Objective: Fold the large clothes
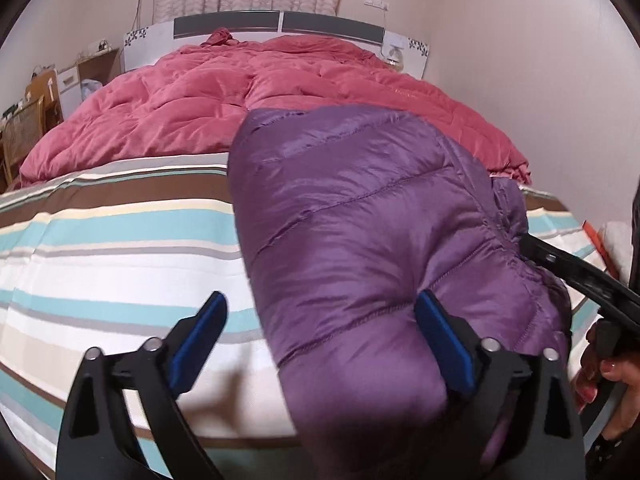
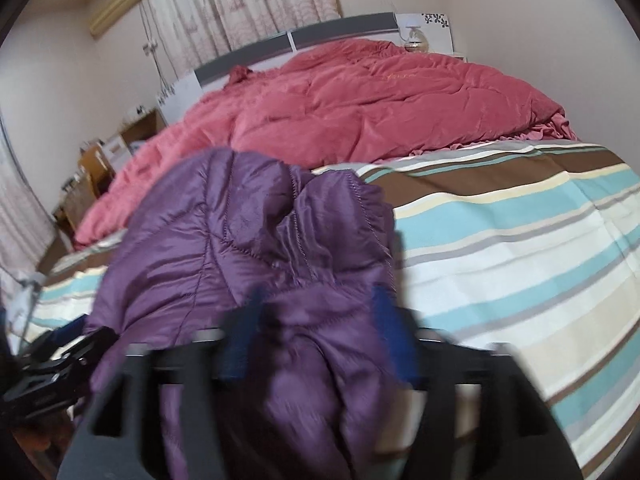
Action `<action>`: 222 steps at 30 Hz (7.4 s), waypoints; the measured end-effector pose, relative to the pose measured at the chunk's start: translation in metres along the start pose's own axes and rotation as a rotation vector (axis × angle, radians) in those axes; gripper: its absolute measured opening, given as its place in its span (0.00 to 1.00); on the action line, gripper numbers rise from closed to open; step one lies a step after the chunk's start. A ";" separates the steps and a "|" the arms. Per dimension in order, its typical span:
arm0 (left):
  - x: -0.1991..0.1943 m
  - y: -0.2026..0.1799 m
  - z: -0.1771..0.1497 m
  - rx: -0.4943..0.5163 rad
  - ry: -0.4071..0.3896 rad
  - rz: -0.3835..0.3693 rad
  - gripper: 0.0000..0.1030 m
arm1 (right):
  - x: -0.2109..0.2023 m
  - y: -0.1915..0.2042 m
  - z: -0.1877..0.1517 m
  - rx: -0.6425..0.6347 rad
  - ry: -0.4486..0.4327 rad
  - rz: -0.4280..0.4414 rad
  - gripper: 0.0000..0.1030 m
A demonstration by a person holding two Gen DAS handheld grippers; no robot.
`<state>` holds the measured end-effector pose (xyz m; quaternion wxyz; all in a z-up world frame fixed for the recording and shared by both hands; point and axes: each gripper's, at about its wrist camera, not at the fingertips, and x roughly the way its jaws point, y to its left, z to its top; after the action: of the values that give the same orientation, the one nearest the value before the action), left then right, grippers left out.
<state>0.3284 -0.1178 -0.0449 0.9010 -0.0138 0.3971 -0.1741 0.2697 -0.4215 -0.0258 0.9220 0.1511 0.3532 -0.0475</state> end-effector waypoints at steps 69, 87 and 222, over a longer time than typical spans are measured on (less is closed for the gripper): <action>-0.140 0.090 -0.082 0.045 -0.071 -0.091 0.46 | -0.056 0.105 -0.071 0.077 0.095 0.493 0.29; -0.137 0.124 -0.130 -0.014 -0.081 -0.034 0.57 | -0.058 0.127 -0.121 0.030 0.106 0.333 0.45; -0.260 0.083 -0.202 -0.087 -0.227 0.322 0.98 | -0.214 0.176 -0.202 -0.249 -0.070 0.065 0.95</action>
<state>0.0454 0.0680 -0.0118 0.9548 -0.0087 0.2971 -0.0075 0.0153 -0.1954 0.0178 0.9464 0.0452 0.3190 0.0212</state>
